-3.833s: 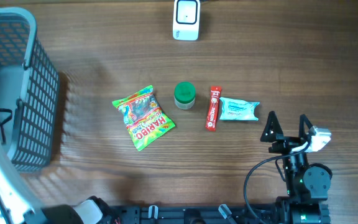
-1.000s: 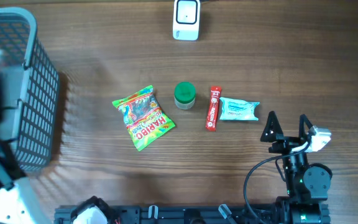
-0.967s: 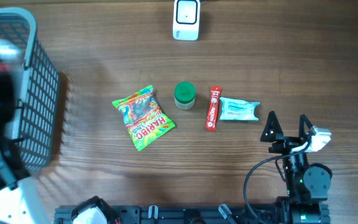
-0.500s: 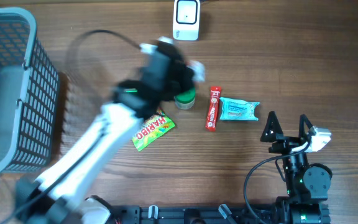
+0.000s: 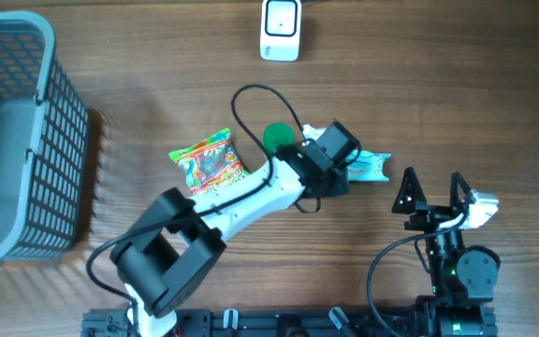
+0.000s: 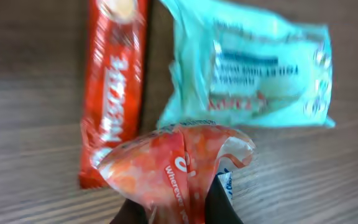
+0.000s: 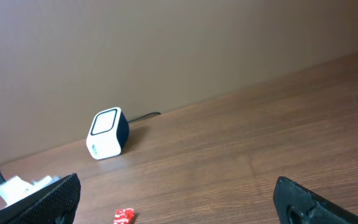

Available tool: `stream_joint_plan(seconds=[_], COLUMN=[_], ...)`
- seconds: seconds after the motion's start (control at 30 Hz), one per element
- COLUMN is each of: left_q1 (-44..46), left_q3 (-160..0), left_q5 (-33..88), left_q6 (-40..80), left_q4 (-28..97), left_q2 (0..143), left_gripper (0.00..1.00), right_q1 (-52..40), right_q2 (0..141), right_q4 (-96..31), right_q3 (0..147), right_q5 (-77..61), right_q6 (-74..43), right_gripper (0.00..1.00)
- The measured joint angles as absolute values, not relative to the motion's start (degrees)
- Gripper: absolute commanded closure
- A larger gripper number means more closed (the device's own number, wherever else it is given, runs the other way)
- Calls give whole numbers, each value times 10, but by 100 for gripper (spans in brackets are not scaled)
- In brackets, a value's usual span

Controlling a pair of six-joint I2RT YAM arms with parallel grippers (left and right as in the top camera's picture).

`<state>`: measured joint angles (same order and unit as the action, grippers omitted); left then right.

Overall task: Scan the item barcode
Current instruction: 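Carry the Kleenex pack out and hold it under the scanner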

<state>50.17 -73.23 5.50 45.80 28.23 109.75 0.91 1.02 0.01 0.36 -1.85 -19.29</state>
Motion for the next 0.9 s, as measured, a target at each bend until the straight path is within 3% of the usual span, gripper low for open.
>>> stream_joint_plan(seconds=[0.4, 0.53, 0.67, 0.73, 0.9], left_q1=[534, 533, 533, 531, 504], left_q3=[-733, -734, -734, -734, -737], left_q5=[96, 108, 115, 114, 112], left_q6=[457, 456, 437, 425, 417], left_q4=[282, 268, 222, 208, 210], left_q2=[1126, 1146, 1155, 1158, 1159], left_gripper=[92, 75, 46, 36, 26], right_q1=[9, 9, 9, 9, 9], right_q2=[10, 10, 10, 10, 10], right_q4=[0, 0, 0, 0, 0], right_q3=[4, 4, 4, 4, 4], right_q5=[-18, -18, -18, -18, -18], right_q6=[-193, -193, -193, -193, -193], right_gripper=[0, 0, 0, 1, 0])
